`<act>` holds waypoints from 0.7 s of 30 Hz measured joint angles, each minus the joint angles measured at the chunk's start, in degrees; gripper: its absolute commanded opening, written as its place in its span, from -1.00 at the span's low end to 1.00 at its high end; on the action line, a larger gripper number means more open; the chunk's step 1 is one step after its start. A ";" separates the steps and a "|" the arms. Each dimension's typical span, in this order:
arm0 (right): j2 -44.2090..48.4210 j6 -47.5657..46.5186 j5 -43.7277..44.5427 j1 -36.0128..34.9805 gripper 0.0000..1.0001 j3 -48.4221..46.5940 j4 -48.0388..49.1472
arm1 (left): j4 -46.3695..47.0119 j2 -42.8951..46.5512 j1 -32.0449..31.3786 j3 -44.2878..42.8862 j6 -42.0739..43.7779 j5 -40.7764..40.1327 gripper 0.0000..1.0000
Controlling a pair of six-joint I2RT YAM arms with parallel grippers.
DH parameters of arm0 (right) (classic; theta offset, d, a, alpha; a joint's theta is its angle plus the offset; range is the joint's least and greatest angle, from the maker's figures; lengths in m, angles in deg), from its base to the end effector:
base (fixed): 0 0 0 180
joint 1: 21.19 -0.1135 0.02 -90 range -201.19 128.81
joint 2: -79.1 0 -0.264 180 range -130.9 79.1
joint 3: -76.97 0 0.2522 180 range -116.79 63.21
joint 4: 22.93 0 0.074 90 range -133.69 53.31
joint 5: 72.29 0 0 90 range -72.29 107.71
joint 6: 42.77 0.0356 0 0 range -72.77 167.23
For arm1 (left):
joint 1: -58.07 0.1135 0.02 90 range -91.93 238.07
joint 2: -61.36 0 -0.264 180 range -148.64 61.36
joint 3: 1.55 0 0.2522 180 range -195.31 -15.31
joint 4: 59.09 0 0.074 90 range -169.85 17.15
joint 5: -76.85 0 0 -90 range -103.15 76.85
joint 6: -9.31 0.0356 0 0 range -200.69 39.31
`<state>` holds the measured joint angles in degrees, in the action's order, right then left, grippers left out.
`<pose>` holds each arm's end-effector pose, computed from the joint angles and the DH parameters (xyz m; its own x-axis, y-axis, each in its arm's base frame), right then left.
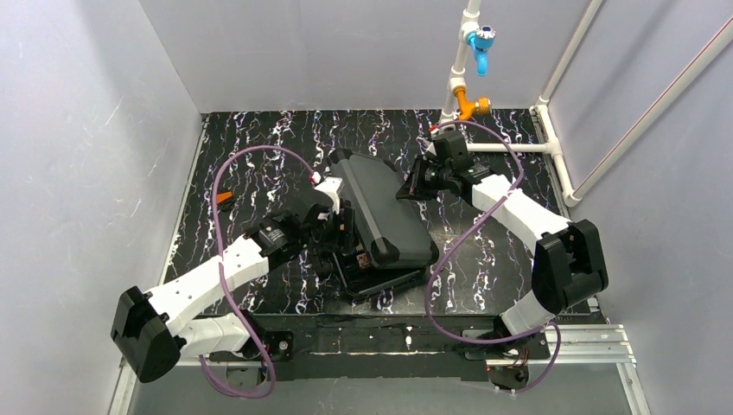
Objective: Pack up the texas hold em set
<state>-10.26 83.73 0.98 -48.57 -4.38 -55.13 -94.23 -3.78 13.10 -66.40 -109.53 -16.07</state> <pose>0.3055 0.1698 0.2726 -0.8389 0.2070 -0.5033 -0.1700 0.7789 0.6036 0.1785 -0.1757 0.2883 -0.6856 0.0039 -0.7280 0.3947 0.8422 -0.3672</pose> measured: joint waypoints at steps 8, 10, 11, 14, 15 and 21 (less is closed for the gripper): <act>-0.61 -0.87 -1.30 -3.50 -0.97 0.00 2.09 | -2.64 2.88 0.00 4.91 -1.04 -3.88 0.27; -0.82 -0.92 -1.50 -4.04 -0.97 0.00 2.35 | -3.15 3.18 0.02 5.52 -1.17 -4.40 0.26; -0.99 -0.92 -1.58 -4.29 -0.97 0.00 2.39 | -3.48 3.35 0.00 5.82 -1.24 -4.67 0.26; -1.44 -1.13 -1.91 -4.88 -0.97 0.00 2.28 | -4.32 4.25 0.00 6.57 -1.48 -5.59 0.23; -1.64 -1.23 -2.06 -5.04 -0.97 -0.02 2.21 | -4.81 4.64 0.00 6.60 -1.63 -5.99 0.23; -3.39 -2.40 -2.82 -6.43 -0.97 -0.02 0.22 | -7.80 10.81 -0.19 6.60 -4.02 -10.48 0.25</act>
<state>-13.65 81.33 -1.84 -55.00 -4.41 -54.91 -102.03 7.04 12.91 -59.80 -113.55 -26.56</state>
